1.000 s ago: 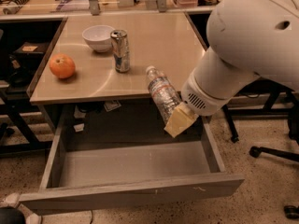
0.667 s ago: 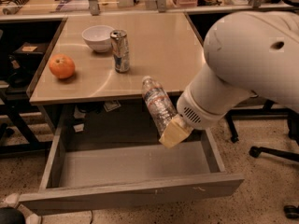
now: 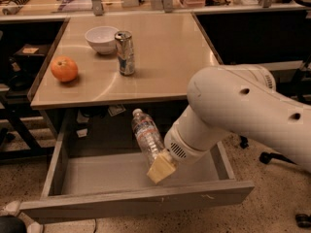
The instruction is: Place water bottle into top drawer
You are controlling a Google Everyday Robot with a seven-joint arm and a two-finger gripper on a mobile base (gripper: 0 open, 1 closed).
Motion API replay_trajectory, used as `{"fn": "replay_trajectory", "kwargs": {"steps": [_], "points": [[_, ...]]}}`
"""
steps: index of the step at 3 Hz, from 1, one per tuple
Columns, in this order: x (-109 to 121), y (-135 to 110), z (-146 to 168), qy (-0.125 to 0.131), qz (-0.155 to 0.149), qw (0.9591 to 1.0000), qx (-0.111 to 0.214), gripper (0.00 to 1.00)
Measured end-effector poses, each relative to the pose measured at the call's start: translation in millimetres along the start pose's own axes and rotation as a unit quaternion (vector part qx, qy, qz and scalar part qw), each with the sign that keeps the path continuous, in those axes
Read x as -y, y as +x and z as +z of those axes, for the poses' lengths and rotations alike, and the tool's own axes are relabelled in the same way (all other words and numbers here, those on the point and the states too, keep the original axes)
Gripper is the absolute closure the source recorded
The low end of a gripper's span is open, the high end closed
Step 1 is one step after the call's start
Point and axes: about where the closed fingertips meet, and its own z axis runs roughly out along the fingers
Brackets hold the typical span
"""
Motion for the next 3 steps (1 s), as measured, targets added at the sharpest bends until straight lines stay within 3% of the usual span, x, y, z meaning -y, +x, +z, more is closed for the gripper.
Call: {"fn": "replay_trajectory", "kwargs": {"steps": [3], "points": [[2, -7, 60, -0.022, 0.011, 0.9996, -0.015, 1.00]]}}
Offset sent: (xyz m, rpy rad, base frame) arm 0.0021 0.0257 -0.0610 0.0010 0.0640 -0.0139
